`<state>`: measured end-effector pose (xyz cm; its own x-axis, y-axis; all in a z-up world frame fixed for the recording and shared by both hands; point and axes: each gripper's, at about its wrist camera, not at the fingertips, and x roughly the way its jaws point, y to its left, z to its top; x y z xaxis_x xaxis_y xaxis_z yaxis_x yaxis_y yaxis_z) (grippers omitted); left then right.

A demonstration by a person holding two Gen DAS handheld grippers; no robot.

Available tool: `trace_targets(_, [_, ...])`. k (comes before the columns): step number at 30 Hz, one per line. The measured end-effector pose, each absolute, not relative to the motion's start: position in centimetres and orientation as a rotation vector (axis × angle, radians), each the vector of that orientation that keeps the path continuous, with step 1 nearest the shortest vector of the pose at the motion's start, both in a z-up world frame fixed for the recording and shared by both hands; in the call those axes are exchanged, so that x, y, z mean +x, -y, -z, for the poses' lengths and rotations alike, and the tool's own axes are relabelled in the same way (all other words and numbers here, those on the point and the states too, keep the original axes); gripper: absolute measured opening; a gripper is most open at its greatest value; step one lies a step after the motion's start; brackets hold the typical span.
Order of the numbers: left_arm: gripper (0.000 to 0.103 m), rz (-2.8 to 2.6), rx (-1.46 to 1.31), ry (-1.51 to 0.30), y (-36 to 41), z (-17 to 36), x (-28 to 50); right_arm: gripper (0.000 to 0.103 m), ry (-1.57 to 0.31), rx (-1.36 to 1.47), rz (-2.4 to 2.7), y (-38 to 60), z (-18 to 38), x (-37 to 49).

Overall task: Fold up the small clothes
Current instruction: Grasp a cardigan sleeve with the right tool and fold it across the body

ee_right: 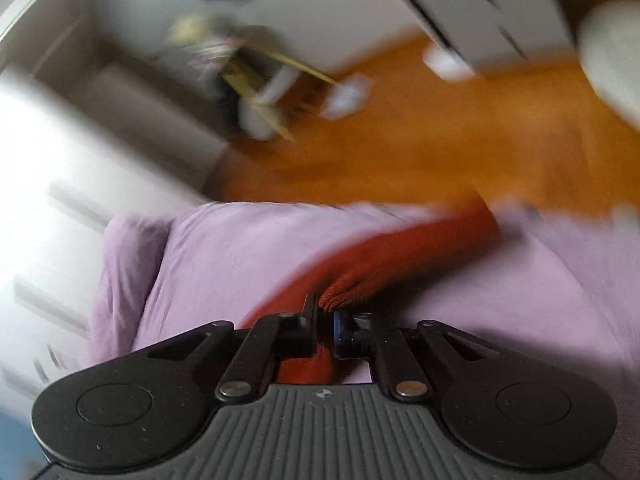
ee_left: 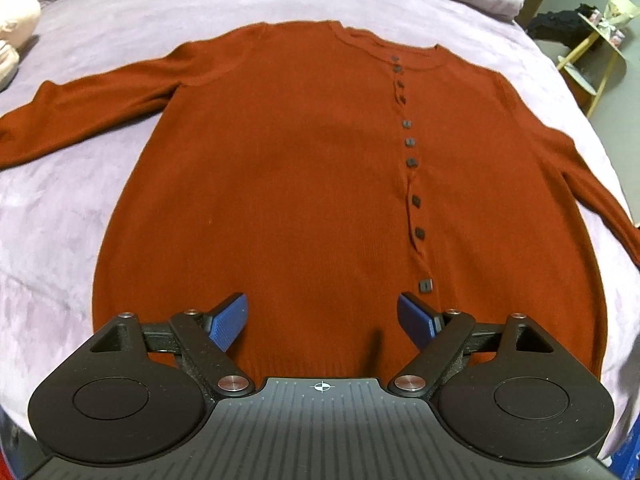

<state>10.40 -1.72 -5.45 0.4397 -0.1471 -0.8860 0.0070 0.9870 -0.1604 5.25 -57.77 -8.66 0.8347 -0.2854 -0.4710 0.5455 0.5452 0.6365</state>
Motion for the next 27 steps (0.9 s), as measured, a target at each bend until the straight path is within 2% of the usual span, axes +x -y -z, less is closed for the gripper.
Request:
trace_targets(3, [0.086, 0.113, -0.155, -1.085, 1.5, 4.8, 11.5, 0.006, -0.325, 0.598, 0.217, 50.1, 3.8, 9.0])
trace_targets(6, [0.086, 0.162, -0.179, -1.049, 1.7, 4.1, 12.9, 0.007, -0.369, 0.442, -0.084, 41.7, 2.2, 12.1])
trace_targets(8, [0.085, 0.199, -0.195, -1.026, 2.0, 3.9, 14.1, 0.014, -0.461, 0.385, -0.244, 36.7, 3.0, 13.9])
trace_targets(9, [0.084, 0.22, -0.209, -1.013, 2.0, 3.8, 14.6, 0.021, -0.505, 0.373, -0.269, 35.0, 3.7, 14.5])
trace_targets(10, [0.084, 0.24, -0.227, -1.004, 2.0, 3.8, 15.2, 0.021, -0.535, 0.376, -0.28, 33.7, 4.6, 14.7])
trace_targets(18, [0.073, 0.329, -0.362, -1.01, 2.4, 6.2, 21.7, 0.022, -0.702, 0.566, -0.14, 34.1, 10.9, 12.3])
trace_targets(21, [0.065, 0.334, -0.427, -1.038, 2.9, 7.6, 24.9, 0.021, -0.729, 0.61, -0.091, 34.3, 12.2, 10.5])
trace_targets(25, [0.062, 0.317, -0.475, -1.076, 3.7, 9.4, 28.3, 0.021, -0.711, 0.698, -0.094, 35.4, 14.3, 9.3])
trace_targets(27, [0.054, 0.306, -0.472, -1.101, 4.4, 10.3, 29.7, 0.021, -0.703, 0.696, -0.096, 35.3, 14.7, 9.3])
